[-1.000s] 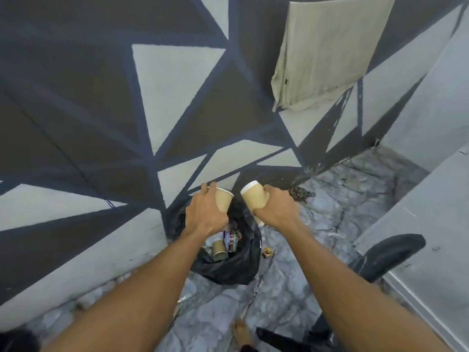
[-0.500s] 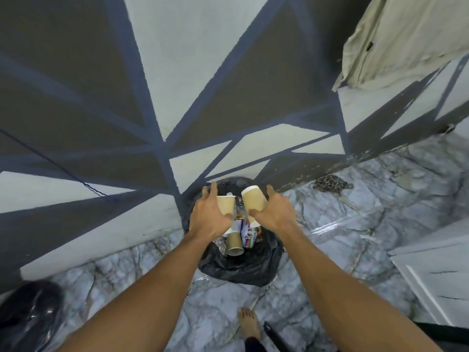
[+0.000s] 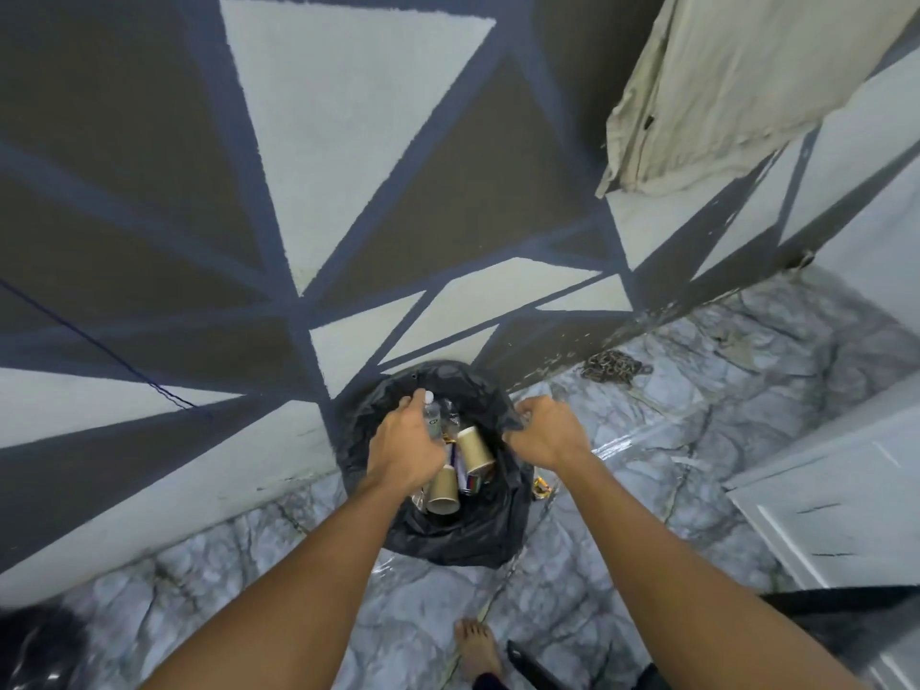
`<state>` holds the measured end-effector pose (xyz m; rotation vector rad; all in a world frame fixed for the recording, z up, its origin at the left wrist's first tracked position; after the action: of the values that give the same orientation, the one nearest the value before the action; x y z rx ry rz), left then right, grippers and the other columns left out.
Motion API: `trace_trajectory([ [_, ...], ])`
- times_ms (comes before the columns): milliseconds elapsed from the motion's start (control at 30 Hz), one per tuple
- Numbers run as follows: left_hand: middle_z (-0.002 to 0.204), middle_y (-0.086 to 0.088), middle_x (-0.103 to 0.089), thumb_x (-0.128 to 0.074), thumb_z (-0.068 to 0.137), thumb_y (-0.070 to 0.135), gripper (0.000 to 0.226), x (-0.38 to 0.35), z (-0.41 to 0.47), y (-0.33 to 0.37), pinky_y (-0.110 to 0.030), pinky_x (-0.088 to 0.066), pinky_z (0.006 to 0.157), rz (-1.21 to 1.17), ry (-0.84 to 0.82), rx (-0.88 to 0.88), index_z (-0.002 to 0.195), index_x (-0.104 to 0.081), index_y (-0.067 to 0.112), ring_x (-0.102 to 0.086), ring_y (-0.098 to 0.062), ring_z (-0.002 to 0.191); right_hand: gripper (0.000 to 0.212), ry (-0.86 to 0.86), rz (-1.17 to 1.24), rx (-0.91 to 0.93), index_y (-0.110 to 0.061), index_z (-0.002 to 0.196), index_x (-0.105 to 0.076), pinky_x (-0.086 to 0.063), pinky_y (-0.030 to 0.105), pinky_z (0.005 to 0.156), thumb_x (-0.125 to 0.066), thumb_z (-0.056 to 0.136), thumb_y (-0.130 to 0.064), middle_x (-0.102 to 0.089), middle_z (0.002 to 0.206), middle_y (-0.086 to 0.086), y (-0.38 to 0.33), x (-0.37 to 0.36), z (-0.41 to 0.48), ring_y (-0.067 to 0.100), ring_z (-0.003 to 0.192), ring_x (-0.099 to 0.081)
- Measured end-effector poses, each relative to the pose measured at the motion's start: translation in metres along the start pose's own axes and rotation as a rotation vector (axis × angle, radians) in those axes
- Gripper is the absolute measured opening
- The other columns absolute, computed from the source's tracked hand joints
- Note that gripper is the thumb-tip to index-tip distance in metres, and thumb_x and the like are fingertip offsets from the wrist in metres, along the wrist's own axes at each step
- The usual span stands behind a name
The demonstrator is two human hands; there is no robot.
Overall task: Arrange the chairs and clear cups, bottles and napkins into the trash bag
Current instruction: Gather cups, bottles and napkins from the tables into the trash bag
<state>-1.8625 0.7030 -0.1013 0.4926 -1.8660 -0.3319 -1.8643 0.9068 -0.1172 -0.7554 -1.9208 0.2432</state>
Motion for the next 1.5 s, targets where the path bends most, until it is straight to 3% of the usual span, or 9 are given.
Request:
trace_trajectory([
  [133, 0.142, -0.006, -0.053, -0.061, 0.084, 0.019, 0.075, -0.005, -0.04, 0.037, -0.043, -0.048, 0.099, -0.001, -0.003, -0.13, 0.153, -0.033, 0.021, -0.052, -0.031, 0.126, 0.035, 0.079, 0.055, 0.014, -0.021, 0.107, -0.069, -0.055, 0.035, 0.079, -0.065, 0.075, -0.032, -0.068, 0.101, 0.007, 0.021, 0.026, -0.057, 0.03, 0.097, -0.064],
  [300, 0.135, -0.007, -0.061, -0.065, 0.082, 0.017, 0.063, -0.025, -0.133, 0.116, -0.041, -0.05, 0.096, -0.002, -0.04, -0.446, 0.142, -0.048, 0.021, -0.057, -0.031, 0.122, 0.049, 0.273, 0.156, 0.029, -0.016, 0.127, -0.063, -0.049, 0.034, 0.097, -0.072, 0.08, -0.027, -0.065, 0.127, 0.005, 0.069, 0.064, -0.167, 0.025, 0.119, -0.059],
  [434, 0.137, -0.002, -0.059, -0.062, 0.08, 0.022, 0.061, -0.062, -0.215, 0.186, -0.042, -0.049, 0.1, 0.014, -0.124, -0.685, 0.14, -0.05, 0.026, -0.054, -0.028, 0.125, 0.045, 0.445, 0.185, -0.007, -0.019, 0.127, -0.064, -0.05, 0.032, 0.093, -0.07, 0.082, -0.021, -0.069, 0.122, 0.004, 0.128, 0.096, -0.262, 0.02, 0.11, -0.064],
  [634, 0.115, -0.004, -0.068, -0.064, 0.081, 0.018, 0.038, -0.153, -0.374, 0.283, -0.039, -0.053, 0.085, 0.062, -0.301, -1.071, 0.119, -0.061, 0.024, -0.061, -0.031, 0.11, 0.042, 0.728, 0.305, -0.276, -0.018, 0.122, -0.067, -0.047, 0.033, 0.101, -0.068, 0.079, -0.018, -0.068, 0.124, 0.003, 0.272, 0.109, -0.426, 0.022, 0.117, -0.061],
  [934, 0.122, -0.001, -0.065, -0.063, 0.076, 0.018, 0.054, -0.342, -0.614, 0.333, -0.041, -0.052, 0.092, 0.29, -0.658, -1.376, 0.13, -0.058, 0.022, -0.059, -0.026, 0.116, 0.038, 0.927, 0.457, -0.631, -0.015, 0.117, -0.068, -0.049, 0.035, 0.097, -0.064, 0.079, -0.014, -0.07, 0.115, -0.001, 0.48, 0.037, -0.653, 0.015, 0.106, -0.062],
  [1034, 0.118, -0.001, -0.063, -0.065, 0.078, 0.02, 0.046, -0.413, -0.682, 0.327, -0.039, -0.052, 0.088, 0.401, -0.746, -1.419, 0.123, -0.059, 0.02, -0.056, -0.027, 0.116, 0.039, 0.91, 0.491, -0.751, -0.014, 0.12, -0.066, -0.05, 0.035, 0.097, -0.067, 0.081, -0.014, -0.068, 0.12, 0.002, 0.55, -0.01, -0.716, 0.02, 0.111, -0.062],
  [1200, 0.158, -0.004, -0.027, -0.074, 0.077, 0.036, 0.083, -0.508, -0.747, 0.304, -0.045, -0.045, 0.1, 0.653, -0.79, -1.45, 0.149, -0.035, 0.024, -0.033, -0.029, 0.139, 0.046, 0.808, 0.538, -1.019, -0.011, 0.122, -0.064, -0.054, 0.04, 0.087, -0.065, 0.076, -0.015, -0.067, 0.114, 0.007, 0.645, -0.085, -0.804, 0.027, 0.108, -0.062],
  [1334, 0.166, -0.008, 0.005, -0.085, 0.063, 0.053, 0.119, -0.554, -0.762, 0.294, -0.057, -0.036, 0.111, 0.848, -0.768, -1.477, 0.156, -0.014, 0.029, -0.008, -0.034, 0.15, 0.1, 0.573, 0.426, -1.075, -0.02, 0.151, -0.029, -0.034, 0.046, 0.111, -0.077, 0.069, -0.049, -0.03, 0.155, 0.006, 0.692, -0.123, -0.834, 0.025, 0.145, -0.022],
  [1501, 0.164, -0.009, 0.023, -0.091, 0.049, 0.06, 0.151, -0.587, -0.761, 0.297, -0.064, -0.021, 0.114, 0.998, -0.798, -1.436, 0.157, 0.01, 0.032, 0.008, -0.039, 0.151, 0.146, 0.301, 0.378, -1.026, -0.025, 0.156, 0.0, -0.01, 0.059, 0.118, -0.083, 0.044, -0.07, 0.003, 0.164, 0.008, 0.723, -0.158, -0.826, 0.03, 0.151, 0.008],
])
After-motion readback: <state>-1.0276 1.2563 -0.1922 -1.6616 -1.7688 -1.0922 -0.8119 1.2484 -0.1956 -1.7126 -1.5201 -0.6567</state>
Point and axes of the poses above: each hand's wrist, its own z-axis towards the middle knuckle, its own x-axis out of the back of the hand, y = z × x, the point moved 6 cm from there along z, towards the middle knuckle
